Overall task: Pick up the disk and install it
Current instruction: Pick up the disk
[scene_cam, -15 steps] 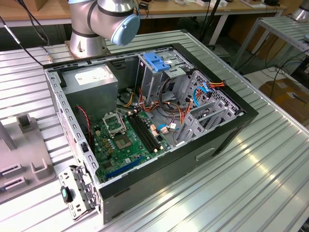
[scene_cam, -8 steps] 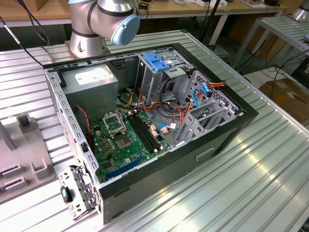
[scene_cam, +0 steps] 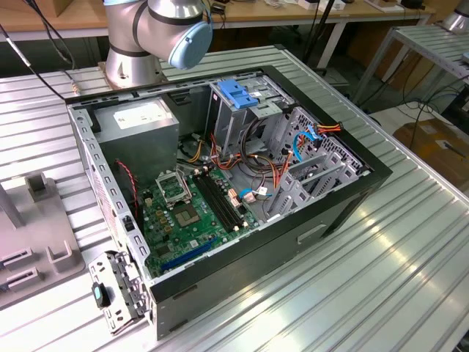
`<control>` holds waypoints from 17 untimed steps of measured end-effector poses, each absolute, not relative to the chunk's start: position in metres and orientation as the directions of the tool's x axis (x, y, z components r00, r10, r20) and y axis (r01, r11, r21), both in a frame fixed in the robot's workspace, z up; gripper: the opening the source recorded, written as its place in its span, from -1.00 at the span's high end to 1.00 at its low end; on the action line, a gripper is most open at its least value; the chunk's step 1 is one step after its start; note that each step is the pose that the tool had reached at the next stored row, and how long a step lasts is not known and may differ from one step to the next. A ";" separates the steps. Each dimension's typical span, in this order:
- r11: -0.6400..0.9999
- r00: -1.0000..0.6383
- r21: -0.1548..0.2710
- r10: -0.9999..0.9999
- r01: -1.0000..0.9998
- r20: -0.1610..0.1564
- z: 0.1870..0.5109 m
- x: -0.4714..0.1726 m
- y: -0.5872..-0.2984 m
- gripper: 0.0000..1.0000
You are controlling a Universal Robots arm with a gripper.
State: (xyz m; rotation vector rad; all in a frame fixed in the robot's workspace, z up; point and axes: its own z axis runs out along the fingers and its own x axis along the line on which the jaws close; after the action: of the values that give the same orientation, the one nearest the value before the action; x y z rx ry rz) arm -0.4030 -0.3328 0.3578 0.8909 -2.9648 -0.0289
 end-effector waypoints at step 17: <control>0.768 -0.767 0.031 -0.640 -0.640 0.038 0.358 -0.403 -0.332 0.79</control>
State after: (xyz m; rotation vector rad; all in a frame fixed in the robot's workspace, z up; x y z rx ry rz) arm -0.4030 -0.3321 0.3578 1.0540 -2.9098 -0.0250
